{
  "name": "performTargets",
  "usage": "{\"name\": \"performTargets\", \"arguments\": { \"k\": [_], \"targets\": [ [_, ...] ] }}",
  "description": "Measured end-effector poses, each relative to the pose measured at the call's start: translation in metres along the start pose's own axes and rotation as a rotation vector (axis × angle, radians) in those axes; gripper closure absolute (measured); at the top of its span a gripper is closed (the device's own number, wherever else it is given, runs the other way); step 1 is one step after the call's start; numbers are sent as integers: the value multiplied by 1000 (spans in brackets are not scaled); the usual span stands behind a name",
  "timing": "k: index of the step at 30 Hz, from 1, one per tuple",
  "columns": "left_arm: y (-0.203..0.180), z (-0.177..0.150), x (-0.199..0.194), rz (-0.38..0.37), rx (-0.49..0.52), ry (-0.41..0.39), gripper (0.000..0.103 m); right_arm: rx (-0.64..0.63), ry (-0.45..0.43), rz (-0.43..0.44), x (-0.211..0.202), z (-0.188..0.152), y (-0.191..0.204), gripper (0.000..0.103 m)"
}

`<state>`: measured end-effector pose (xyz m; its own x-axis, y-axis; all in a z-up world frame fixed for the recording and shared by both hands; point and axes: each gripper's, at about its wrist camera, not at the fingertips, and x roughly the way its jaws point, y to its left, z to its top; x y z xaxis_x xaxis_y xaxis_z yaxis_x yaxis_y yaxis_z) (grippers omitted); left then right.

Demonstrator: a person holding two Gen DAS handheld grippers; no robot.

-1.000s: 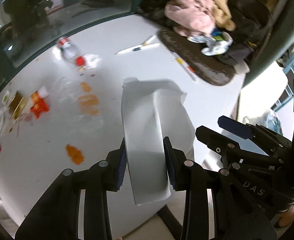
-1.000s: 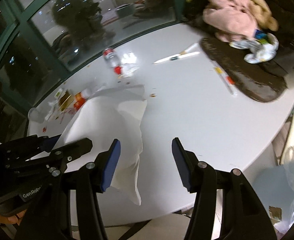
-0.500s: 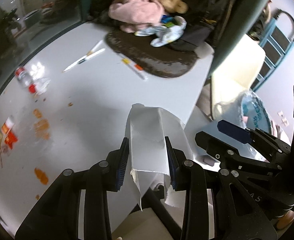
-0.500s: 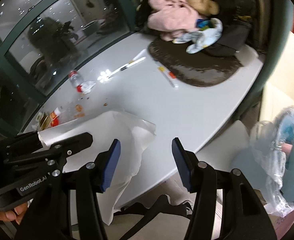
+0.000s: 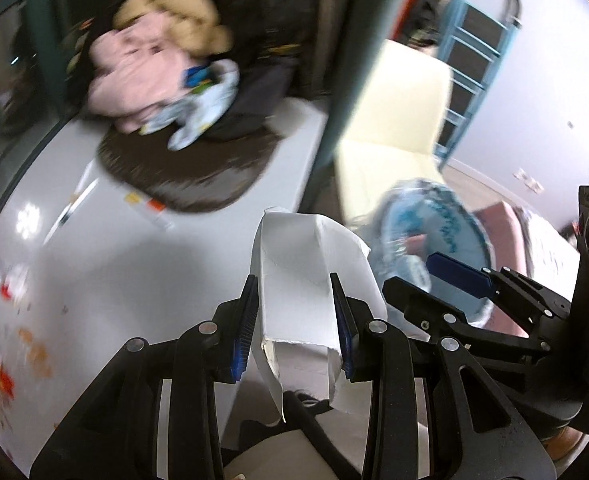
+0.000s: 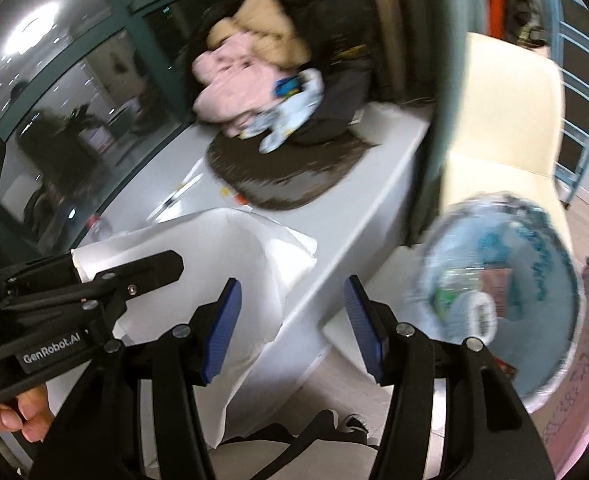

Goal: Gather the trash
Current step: 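Carry the white paper wrapper in the left gripper over the trash bin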

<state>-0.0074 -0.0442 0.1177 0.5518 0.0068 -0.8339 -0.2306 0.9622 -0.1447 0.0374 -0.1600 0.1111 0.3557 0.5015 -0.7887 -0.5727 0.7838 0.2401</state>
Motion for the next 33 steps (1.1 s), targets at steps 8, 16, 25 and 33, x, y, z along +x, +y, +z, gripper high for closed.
{"name": "performTargets", "arguments": {
  "k": [8,16,25,33],
  "targets": [
    [-80,28,28,-95,154,13,71,127,-65,-107,-32,6,-75,51],
    [-144,37,58,-169,274,49,71,241,-88,-196,-52,-4,-133,51],
    [-183,35,88,-211,322,100,71,305,-70,-251,-54,-15,-172,51],
    [-191,38,100,-216,323,117,71,316,-57,-257,-51,-18,-185,51]
  ]
}}
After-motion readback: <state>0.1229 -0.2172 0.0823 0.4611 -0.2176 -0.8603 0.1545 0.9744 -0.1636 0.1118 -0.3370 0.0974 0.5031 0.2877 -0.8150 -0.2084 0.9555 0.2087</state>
